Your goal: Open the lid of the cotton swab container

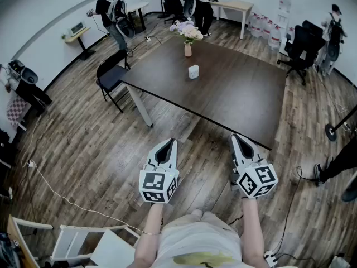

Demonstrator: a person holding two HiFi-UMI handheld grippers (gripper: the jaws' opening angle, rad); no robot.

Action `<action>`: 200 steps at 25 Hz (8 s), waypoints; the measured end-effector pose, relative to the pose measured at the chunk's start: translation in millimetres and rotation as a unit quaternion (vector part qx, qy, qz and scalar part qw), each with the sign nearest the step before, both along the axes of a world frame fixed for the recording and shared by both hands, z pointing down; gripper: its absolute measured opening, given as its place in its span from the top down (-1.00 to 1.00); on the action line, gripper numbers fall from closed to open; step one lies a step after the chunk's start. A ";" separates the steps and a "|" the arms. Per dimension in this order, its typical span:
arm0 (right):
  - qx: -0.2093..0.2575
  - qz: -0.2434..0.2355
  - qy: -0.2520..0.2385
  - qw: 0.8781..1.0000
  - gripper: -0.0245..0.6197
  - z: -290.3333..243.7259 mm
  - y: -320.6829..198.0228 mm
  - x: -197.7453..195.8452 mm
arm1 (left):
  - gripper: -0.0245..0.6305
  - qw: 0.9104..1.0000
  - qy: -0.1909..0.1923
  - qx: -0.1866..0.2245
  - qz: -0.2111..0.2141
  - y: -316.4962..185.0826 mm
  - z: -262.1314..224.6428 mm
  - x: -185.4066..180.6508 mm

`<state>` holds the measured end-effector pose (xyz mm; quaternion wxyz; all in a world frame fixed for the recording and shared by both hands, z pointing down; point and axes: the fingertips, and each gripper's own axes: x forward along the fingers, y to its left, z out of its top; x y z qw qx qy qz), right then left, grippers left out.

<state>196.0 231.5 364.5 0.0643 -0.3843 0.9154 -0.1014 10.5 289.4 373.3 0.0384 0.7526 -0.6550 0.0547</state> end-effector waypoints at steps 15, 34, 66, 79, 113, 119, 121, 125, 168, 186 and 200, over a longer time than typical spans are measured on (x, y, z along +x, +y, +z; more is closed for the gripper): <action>-0.013 -0.004 -0.019 1.000 0.86 3.9 -18.8 14.3 | 0.85 1.000 0.009 -0.005 -0.015 -7.4 1.8 9.4; -0.026 -0.060 -0.016 0.998 0.86 31.2 -70.8 -23.6 | 0.85 0.998 0.020 -0.028 -0.055 -45.5 28.6 -1.0; -0.039 0.025 0.014 0.999 0.86 50.3 -266.1 -117.3 | 0.85 0.998 0.021 -0.046 0.026 -246.4 55.0 -116.8; -0.070 0.026 0.019 0.997 0.86 76.3 -388.2 -155.4 | 0.85 0.997 0.025 -0.070 0.036 -369.6 78.1 -149.8; -0.145 0.038 0.041 0.988 0.86 144.7 -518.1 -178.4 | 0.43 0.965 0.033 -0.206 0.162 -551.9 215.2 -120.1; -0.161 0.053 0.039 0.985 0.86 156.9 -517.6 -168.9 | 0.17 0.957 0.007 -0.213 0.199 -568.2 230.6 -102.0; -0.166 0.058 0.038 0.984 0.86 160.7 -517.2 -165.7 | 0.16 0.954 -0.001 -0.219 0.204 -573.4 237.0 -97.5; -0.171 0.067 0.039 0.982 0.86 166.1 -517.6 -159.1 | 0.16 0.953 0.001 -0.224 0.202 -585.1 243.9 -94.4; -0.039 -0.158 -0.006 0.987 0.85 29.6 -472.2 -179.1 | 0.22 0.883 0.017 -0.189 0.430 -503.6 89.8 -51.0; -0.051 -0.364 0.089 0.926 0.16 1.8 -427.1 -218.1 | 0.22 0.841 -0.007 -0.159 0.517 -469.4 43.8 -40.5; -0.024 -0.426 0.195 0.883 0.18 9.8 -414.4 -242.0 | 0.22 0.835 -0.026 -0.152 0.528 -466.3 36.9 -40.4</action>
